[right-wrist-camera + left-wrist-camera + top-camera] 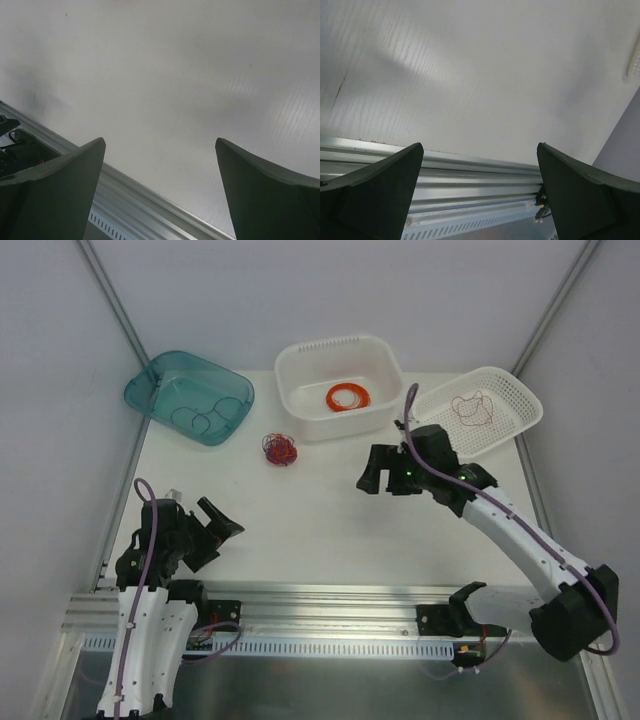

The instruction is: Untangle the cables

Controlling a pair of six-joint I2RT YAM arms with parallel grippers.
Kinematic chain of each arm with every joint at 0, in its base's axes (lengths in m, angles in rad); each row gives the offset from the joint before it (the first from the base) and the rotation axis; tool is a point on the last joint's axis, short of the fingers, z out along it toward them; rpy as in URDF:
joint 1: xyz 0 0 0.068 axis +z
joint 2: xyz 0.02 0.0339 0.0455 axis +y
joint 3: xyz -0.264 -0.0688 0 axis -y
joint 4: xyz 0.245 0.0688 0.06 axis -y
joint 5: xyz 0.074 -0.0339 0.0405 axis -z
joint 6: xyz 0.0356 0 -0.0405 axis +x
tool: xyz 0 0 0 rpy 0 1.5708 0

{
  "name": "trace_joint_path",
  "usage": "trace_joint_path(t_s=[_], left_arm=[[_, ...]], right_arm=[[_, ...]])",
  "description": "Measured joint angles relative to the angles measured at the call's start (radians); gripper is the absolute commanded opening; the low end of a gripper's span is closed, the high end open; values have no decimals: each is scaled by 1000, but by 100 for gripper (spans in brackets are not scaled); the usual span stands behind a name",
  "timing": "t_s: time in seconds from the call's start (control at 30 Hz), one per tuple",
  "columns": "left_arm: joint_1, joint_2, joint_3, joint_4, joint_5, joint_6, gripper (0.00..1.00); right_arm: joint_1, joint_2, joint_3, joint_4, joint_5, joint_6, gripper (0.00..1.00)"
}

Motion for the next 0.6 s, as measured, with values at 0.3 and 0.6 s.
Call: trace_joint_path(t_s=[0.3, 0.6], left_arm=[[-1, 381, 50, 205, 6, 15, 99], [-106, 885, 358, 455, -25, 55, 99]], right_arm=[[173, 141, 76, 131, 68, 50, 97], [258, -58, -14, 128, 124, 83, 97]])
